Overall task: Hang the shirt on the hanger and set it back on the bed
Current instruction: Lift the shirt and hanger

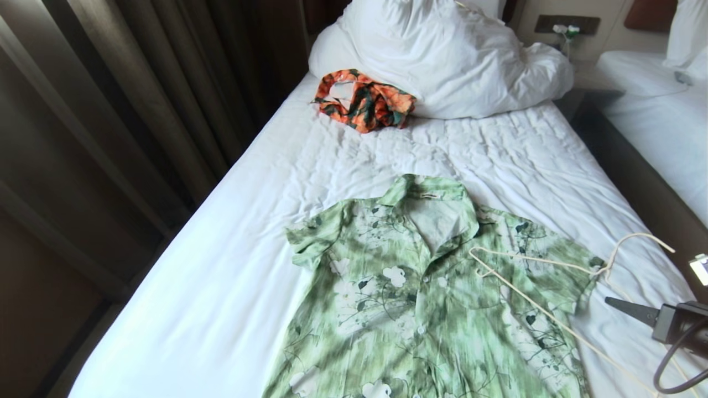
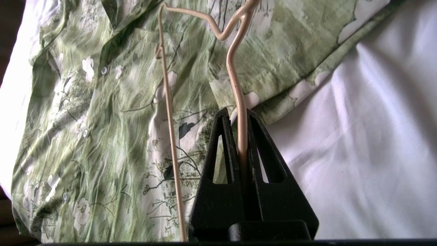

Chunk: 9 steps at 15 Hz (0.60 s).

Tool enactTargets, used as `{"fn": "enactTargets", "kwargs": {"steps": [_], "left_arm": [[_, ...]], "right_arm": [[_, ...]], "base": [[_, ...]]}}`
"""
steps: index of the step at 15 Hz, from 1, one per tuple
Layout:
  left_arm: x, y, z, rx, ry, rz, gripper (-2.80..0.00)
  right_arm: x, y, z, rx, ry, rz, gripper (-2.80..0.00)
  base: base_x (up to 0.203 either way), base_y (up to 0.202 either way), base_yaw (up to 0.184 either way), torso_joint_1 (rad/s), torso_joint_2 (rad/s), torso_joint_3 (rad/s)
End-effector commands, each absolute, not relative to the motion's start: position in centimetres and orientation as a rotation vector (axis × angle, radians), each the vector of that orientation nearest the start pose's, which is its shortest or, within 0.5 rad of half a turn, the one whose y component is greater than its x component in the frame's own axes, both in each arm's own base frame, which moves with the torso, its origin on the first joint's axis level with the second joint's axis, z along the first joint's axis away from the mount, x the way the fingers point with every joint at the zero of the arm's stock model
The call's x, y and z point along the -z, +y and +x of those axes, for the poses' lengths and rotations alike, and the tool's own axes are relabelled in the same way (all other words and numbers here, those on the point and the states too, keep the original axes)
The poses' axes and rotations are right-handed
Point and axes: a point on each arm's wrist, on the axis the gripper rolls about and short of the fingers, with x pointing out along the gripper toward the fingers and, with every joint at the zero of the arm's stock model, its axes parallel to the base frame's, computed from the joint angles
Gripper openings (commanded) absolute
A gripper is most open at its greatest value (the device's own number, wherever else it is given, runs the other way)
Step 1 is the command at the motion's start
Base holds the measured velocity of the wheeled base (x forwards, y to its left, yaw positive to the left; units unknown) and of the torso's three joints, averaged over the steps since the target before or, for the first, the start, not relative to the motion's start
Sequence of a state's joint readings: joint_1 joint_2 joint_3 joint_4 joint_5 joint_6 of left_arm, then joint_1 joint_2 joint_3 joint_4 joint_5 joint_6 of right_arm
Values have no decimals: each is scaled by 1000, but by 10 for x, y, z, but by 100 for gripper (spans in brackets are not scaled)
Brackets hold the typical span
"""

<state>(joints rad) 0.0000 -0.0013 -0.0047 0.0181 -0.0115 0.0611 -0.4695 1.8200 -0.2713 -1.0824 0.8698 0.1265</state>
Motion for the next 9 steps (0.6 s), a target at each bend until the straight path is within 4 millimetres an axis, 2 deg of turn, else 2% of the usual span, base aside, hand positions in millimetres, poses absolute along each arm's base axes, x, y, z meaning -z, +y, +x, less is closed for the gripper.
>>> {"fn": "enactTargets", "kwargs": {"steps": [1, 5, 9], "left_arm": [[-75, 0, -23, 12, 13, 61, -280], [-75, 0, -23, 11, 13, 61, -280], [-75, 0, -23, 12, 13, 61, -280]], "right_arm": [[-107, -92, 216, -376, 318, 361, -280], [-172, -92, 217, -429, 301, 408, -280], [-217, -88, 222, -521, 273, 399, -280]], "base": [[0, 0, 0, 0, 0, 0], [0, 0, 0, 0, 0, 0], [0, 0, 0, 0, 0, 0]]}}
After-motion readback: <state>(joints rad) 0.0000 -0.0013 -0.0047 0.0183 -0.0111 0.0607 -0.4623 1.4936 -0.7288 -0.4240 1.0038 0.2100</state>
